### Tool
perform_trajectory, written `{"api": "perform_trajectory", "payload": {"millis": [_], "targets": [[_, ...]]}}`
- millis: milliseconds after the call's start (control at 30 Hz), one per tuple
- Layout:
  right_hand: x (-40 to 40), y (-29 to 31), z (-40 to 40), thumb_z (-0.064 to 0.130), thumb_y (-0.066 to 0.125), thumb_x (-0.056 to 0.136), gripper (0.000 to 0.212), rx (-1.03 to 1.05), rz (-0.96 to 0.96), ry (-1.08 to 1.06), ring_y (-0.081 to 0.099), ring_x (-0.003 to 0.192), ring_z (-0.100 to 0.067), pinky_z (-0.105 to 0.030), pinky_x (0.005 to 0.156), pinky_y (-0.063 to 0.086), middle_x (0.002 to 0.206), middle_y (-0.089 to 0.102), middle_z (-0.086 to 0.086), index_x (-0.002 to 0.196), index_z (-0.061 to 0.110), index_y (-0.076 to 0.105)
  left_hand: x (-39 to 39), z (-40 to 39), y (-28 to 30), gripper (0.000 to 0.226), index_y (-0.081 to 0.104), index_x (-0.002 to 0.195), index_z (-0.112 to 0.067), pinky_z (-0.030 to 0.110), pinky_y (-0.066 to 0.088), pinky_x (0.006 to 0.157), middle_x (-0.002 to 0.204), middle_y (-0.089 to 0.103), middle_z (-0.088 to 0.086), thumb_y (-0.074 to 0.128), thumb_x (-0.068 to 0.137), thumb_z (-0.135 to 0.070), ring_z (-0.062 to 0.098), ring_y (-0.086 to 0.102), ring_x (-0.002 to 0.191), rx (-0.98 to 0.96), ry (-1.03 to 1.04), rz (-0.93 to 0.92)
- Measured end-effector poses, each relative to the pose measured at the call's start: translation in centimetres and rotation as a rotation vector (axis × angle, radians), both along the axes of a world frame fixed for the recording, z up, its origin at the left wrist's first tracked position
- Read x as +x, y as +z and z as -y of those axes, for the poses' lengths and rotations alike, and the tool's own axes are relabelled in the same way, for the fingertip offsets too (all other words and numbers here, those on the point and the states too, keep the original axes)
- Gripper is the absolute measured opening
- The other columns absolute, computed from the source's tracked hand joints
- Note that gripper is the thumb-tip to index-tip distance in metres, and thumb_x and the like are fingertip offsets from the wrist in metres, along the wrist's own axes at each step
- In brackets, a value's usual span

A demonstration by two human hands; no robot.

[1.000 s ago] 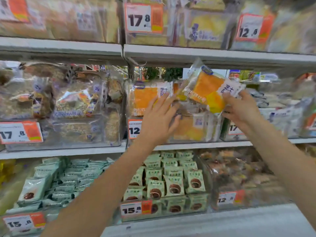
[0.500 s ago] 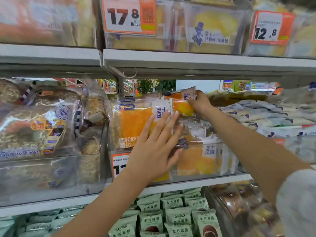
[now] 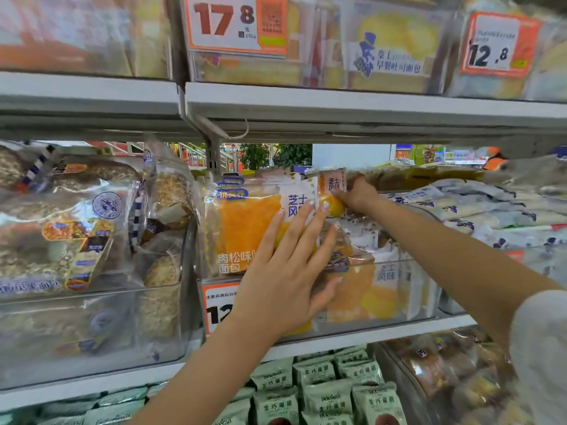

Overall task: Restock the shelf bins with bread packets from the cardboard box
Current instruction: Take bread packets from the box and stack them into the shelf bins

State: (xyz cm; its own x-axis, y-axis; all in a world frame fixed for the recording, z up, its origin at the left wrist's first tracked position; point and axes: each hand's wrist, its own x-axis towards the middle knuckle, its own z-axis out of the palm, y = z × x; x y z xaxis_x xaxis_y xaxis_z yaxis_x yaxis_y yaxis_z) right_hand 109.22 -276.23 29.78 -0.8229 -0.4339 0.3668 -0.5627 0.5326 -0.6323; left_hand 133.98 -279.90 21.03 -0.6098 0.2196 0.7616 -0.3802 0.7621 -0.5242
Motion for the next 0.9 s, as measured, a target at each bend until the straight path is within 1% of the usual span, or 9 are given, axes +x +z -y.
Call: {"api": "perform_trajectory", "payload": {"millis": [200,333,433,567,633,700,800,833,900], "targets": [[1.6,0.7,-1.7,0.009,0.048,0.095,0.056,0.050,0.005,-0.100,0.042,0.127,-0.038,-0.040,0.102,0.036,0.140,0.039,-0.024,0.142,-0.003,0.021,0.0,-0.1,0.1,0.063,0.035,0.146,-0.013,0.052,0.016,0.116,0.154,0.025,0.015,0.025,0.097,-0.050,0.031,0.020,0.144,0.032,-0.009,-0.001],[6.2,1.5,-5.1,0.002,0.051,0.091,0.053,-0.013,-0.047,-0.041,0.051,0.116,-0.032,-0.032,0.081,0.043,0.130,0.049,-0.019,0.139,0.000,0.027,0.1,-0.2,0.2,0.059,0.035,0.146,-0.012,0.048,0.015,0.117,0.154,0.025,0.015,0.030,0.097,-0.045,0.030,0.021,0.144,0.015,-0.024,0.007],[12.1,-0.7,-8.8,-0.006,0.044,0.087,0.044,-0.277,-0.316,-0.031,0.056,0.107,-0.025,-0.036,0.085,0.048,0.118,0.060,-0.012,0.130,0.005,0.047,0.7,-0.4,-1.1,0.055,0.039,0.144,-0.009,0.048,0.012,0.118,0.153,0.027,0.016,0.038,0.095,-0.035,0.031,0.022,0.143,-0.057,-0.069,0.071],[22.1,-11.5,-13.6,0.004,0.038,0.082,0.036,-0.551,-0.602,0.042,0.056,0.092,-0.020,-0.036,0.081,0.043,0.097,0.065,-0.001,0.106,0.016,0.062,3.9,-3.2,-8.3,0.045,0.048,0.128,-0.009,0.049,0.021,0.114,0.147,0.033,0.016,0.049,0.089,-0.031,0.031,0.032,0.138,-0.070,-0.286,0.202],[26.0,-18.7,-14.9,0.012,0.035,0.080,0.031,-0.456,-0.504,0.088,0.054,0.087,-0.019,-0.039,0.077,0.044,0.091,0.063,0.003,0.095,0.020,0.062,6.1,-5.4,-13.6,0.036,0.052,0.120,-0.010,0.046,0.032,0.107,0.135,0.045,0.013,0.046,0.091,-0.030,0.029,0.044,0.127,0.084,-0.348,0.248],[28.8,-25.3,-15.5,0.019,0.031,0.079,0.031,-0.279,-0.256,0.145,0.054,0.085,-0.019,-0.039,0.076,0.048,0.091,0.061,0.004,0.089,0.021,0.060,8.6,-7.5,-18.9,0.030,0.063,0.109,-0.013,0.042,0.037,0.100,0.116,0.061,0.008,0.045,0.089,-0.027,0.025,0.055,0.109,0.316,-0.333,0.370],[30.6,-34.4,-16.7,0.013,0.041,0.077,0.020,-0.003,-0.070,0.183,0.057,0.084,-0.025,-0.041,0.071,0.049,0.090,0.060,-0.001,0.085,0.018,0.058,12.3,-10.0,-26.9,0.033,0.070,0.093,-0.015,0.036,0.036,0.084,0.088,0.069,0.003,0.044,0.076,-0.029,0.024,0.066,0.081,0.625,-0.152,0.654],[30.7,-37.1,-17.3,0.012,0.044,0.079,0.018,0.121,-0.050,0.190,0.058,0.086,-0.027,-0.042,0.071,0.051,0.092,0.060,-0.003,0.088,0.018,0.058,13.6,-10.6,-29.0,0.033,0.068,0.095,-0.015,0.036,0.034,0.083,0.088,0.068,0.004,0.043,0.077,-0.027,0.025,0.066,0.080,0.712,-0.079,0.725],[30.7,-41.5,-18.7,0.016,0.045,0.088,0.017,0.428,0.044,0.225,0.059,0.094,-0.025,-0.041,0.078,0.051,0.100,0.060,-0.002,0.102,0.020,0.054,16.6,-11.5,-33.0,0.035,0.054,0.119,-0.013,0.039,0.033,0.094,0.112,0.060,0.008,0.040,0.088,-0.023,0.028,0.058,0.105,0.835,0.107,0.885]]}}
